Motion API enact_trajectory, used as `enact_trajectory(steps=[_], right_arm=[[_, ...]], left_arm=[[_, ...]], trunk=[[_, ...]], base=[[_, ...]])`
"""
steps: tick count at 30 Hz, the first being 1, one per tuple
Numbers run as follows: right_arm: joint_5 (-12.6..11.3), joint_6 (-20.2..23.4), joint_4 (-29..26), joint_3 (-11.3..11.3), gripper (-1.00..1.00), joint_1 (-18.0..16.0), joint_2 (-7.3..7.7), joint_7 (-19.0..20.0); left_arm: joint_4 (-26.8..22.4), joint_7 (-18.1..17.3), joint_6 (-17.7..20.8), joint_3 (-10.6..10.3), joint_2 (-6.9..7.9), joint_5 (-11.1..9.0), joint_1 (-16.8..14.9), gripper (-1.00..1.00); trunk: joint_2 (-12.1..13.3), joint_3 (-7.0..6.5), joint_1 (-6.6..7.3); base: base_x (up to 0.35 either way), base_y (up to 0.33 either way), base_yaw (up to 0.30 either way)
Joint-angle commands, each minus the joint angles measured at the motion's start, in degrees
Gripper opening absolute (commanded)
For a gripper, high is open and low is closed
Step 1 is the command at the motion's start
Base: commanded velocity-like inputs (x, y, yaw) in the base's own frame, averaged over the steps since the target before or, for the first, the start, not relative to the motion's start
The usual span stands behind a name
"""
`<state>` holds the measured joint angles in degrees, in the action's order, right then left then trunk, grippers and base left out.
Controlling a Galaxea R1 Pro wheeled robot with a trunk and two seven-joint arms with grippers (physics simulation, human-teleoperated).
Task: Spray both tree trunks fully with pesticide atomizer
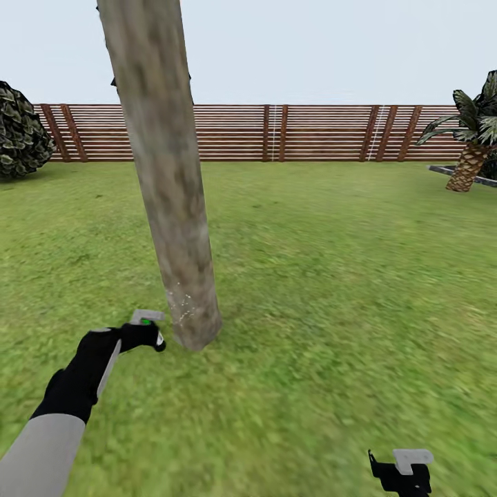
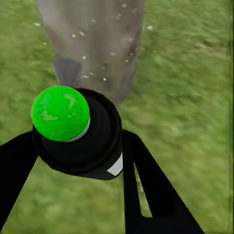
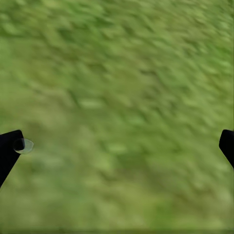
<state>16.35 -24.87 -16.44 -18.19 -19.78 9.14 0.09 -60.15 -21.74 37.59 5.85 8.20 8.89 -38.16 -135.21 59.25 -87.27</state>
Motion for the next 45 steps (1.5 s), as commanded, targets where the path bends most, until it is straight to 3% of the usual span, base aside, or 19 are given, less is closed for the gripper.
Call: enact_trajectory(steps=[1, 4, 8, 10, 12, 15, 17, 18, 20, 22, 23, 24, 26, 29, 34, 35, 37, 39, 45], right_arm=[[0.01, 0.0, 0.0, 0.0, 1.0, 0.0, 0.0, 0.0], [0.01, 0.0, 0.0, 0.0, 1.0, 0.0, -0.06, 0.0], [0.0, 0.0, 0.0, 0.0, 1.0, 0.0, -0.08, 0.0], [0.0, 0.0, 0.0, 0.0, 1.0, 0.0, -0.09, 0.0], [0.0, 0.0, 0.0, 0.0, 1.0, 0.0, -0.09, 0.0], [0.0, 0.0, 0.0, 0.0, 1.0, 0.0, -0.09, 0.0], [0.0, 0.0, 0.0, 0.0, 1.0, 0.0, -0.09, 0.0], [0.02, 0.0, 0.0, 0.0, 1.0, 0.0, -0.09, 0.0], [0.05, 0.0, 0.07, 0.0, 1.0, 0.0, -0.09, 0.0], [0.08, 0.0, 0.08, 0.0, 1.0, 0.0, -0.09, 0.0], [0.06, 0.0, 0.09, 0.0, 1.0, 0.0, -0.09, 0.0], [0.08, 0.0, 0.09, 0.0, 1.0, 0.0, -0.13, 0.0], [0.09, 0.0, 0.09, 0.0, 1.0, 0.0, -0.15, 0.0], [0.07, 0.0, 0.09, 0.01, 1.0, 0.0, -0.17, 0.0], [0.02, 0.0, 0.04, 0.0, 1.0, 0.0, -0.18, 0.0], [0.04, 0.0, 0.02, 0.0, 1.0, 0.0, -0.13, 0.0], [0.05, 0.0, 0.0, 0.0, 1.0, 0.0, -0.05, 0.02], [0.08, 0.0, -0.03, 0.03, 1.0, 0.0, -0.14, 0.07], [0.09, 0.0, 0.0, 0.0, 1.0, 0.0, -0.09, 0.0]], left_arm=[[-0.17, -0.34, 0.44, -0.13, -0.14, 0.01, -0.03, -1.0], [-2.18, -0.78, 1.49, -1.46, -2.08, -0.13, -0.11, -1.0], [-5.84, -0.9, 3.77, -1.76, -2.52, -0.18, -1.09, -1.0], [-7.66, -0.93, 8.73, -1.71, -1.91, -0.17, -3.23, -1.0], [-7.92, -0.96, 10.22, -1.47, -1.45, 0.1, -4.86, -1.0], [-8.03, -1.14, 11.09, -1.37, 1.78, -0.17, -6.52, -1.0], [-8.09, -1.71, 11.53, -1.6, 2.1, -0.23, -6.64, -1.0], [-8.22, -2.41, 11.75, -1.82, 1.89, -0.25, -6.65, -1.0], [-9.09, -4.04, 12.57, -3.4, -0.56, -0.2, -6.82, -1.0], [-10.19, -4.38, 14.3, -3.84, -1.34, -0.19, -7.47, -1.0], [-10.51, -4.49, 15.46, -3.87, -1.12, 0.01, -7.85, -1.0], [-10.24, -4.59, 15.9, -3.08, 3.13, 0.16, -7.73, -1.0], [-10.18, -4.62, 15.69, -2.89, 4.91, 0.08, -7.37, -1.0], [-10.1, -4.63, 15.25, -3.66, 5.3, 0.26, -7.09, -1.0], [-10.05, -4.15, 15.35, -8.57, 2.87, 0.45, -6.23, -1.0], [-9.96, -4.04, 15.46, -8.32, 3.04, 0.48, -6.17, -1.0], [-9.65, -3.03, 15.39, -3.37, 3.59, 0.61, -5.83, -1.0], [-9.57, -2.65, 15.26, -0.9, 3.66, 0.66, -5.48, -1.0], [-9.54, -2.44, 15.15, -0.51, 2.94, 0.58, -4.75, -1.0]], trunk=[[0.0, 0.0, 0.0], [0.0, 0.0, 0.0], [0.0, 0.0, 0.0], [0.0, 0.0, 0.0], [0.0, 0.0, 0.0], [0.0, 0.0, 0.0], [0.0, 0.0, 0.0], [0.0, 0.0, 0.0], [0.0, 0.0, 0.0], [0.0, 0.0, 0.0], [0.0, 0.0, 0.0], [0.0, 0.0, 0.0], [0.0, 0.0, 0.0], [0.0, 0.0, 0.0], [0.0, 0.0, 0.0], [0.0, 0.0, 0.0], [0.0, 0.0, 0.0], [0.0, 0.0, 0.0], [0.0, 0.0, 0.0]], base=[[0.0, 0.0, 0.0], [-0.013, 0.002, 0.0], [-0.226, 0.047, 0.0], [-0.093, 0.016, 0.0], [-0.03, 0.005, 0.0], [-0.006, 0.001, 0.0], [-0.001, 0.0, 0.0], [0.0, 0.0, 0.0], [0.0, 0.0, 0.0], [0.0, 0.0, 0.0], [0.0, 0.0, 0.0], [0.0, 0.0, 0.0], [0.0, 0.0, 0.0], [0.0, 0.0, 0.0], [0.0, 0.0, 0.0], [0.0, 0.0, 0.0], [0.0, 0.0, 0.0], [0.023, -0.051, 0.0], [0.159, -0.205, 0.0]])
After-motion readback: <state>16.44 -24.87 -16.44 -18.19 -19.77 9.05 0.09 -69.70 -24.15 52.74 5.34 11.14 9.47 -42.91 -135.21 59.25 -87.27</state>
